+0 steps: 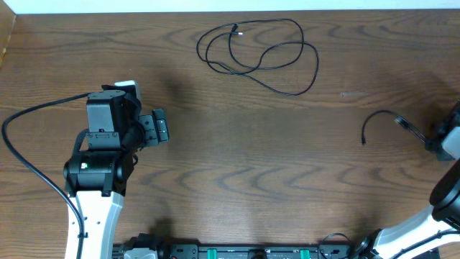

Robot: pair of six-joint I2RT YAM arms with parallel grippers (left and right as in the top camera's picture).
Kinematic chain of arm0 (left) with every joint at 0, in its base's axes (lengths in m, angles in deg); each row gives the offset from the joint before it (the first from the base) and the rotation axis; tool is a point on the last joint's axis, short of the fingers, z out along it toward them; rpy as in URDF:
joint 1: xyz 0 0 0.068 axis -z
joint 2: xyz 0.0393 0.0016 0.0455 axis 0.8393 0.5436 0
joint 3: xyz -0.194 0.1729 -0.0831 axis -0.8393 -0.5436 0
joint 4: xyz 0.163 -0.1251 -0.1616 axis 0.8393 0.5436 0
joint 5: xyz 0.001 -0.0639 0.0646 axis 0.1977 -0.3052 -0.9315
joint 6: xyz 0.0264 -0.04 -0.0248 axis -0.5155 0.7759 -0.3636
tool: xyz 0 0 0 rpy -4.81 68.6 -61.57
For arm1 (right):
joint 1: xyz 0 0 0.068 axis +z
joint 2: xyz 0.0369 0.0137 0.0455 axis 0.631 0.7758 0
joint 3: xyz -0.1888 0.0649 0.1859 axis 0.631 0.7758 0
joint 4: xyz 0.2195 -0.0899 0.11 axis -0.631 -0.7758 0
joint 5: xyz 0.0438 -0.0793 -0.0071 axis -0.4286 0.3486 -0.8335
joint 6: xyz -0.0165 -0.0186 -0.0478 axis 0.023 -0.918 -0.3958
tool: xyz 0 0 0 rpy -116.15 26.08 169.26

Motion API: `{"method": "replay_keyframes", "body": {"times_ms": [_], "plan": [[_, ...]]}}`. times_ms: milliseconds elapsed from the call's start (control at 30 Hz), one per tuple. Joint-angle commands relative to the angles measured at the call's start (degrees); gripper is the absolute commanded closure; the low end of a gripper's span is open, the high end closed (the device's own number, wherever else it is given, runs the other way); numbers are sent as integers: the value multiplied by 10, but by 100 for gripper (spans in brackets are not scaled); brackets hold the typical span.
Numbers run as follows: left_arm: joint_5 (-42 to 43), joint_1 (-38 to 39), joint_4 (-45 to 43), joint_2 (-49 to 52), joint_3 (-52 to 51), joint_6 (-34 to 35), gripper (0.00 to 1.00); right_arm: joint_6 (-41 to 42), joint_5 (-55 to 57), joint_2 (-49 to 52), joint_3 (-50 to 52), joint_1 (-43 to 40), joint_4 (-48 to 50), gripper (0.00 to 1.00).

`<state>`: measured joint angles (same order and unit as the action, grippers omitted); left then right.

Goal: Untangle cables

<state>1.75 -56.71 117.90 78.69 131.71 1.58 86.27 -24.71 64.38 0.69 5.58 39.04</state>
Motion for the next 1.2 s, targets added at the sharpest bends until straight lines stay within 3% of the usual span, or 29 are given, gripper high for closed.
{"method": "replay_keyframes", "body": {"times_ms": [0, 233, 500, 633, 867, 967, 1100, 1133, 1167], "plan": [[-5, -3, -2, 0, 12, 5, 8, 37, -70, 28, 16, 37, 14, 99], [-5, -3, -2, 0, 12, 5, 8, 35, -79, 69, 15, 110, 132, 99], [-5, -3, -2, 0, 12, 5, 8, 12, -79, 111, -5, 135, 258, 99], [-5, -3, -2, 0, 12, 5, 8, -49, -86, 128, -25, 148, 339, 99], [-5, -3, -2, 0, 12, 5, 7, -187, -86, 128, -75, 168, 359, 99], [-5, -3, -2, 1, 12, 5, 8, -205, -97, 127, -85, 168, 359, 98], [-5, -3, -2, 1, 12, 5, 8, -230, -139, 124, -98, 167, 349, 83], [-5, -3, -2, 1, 12, 5, 7, -235, -148, 122, -100, 167, 344, 68], [-5, -3, -2, 1, 12, 5, 8, -237, -158, 119, -102, 167, 337, 61]]}}
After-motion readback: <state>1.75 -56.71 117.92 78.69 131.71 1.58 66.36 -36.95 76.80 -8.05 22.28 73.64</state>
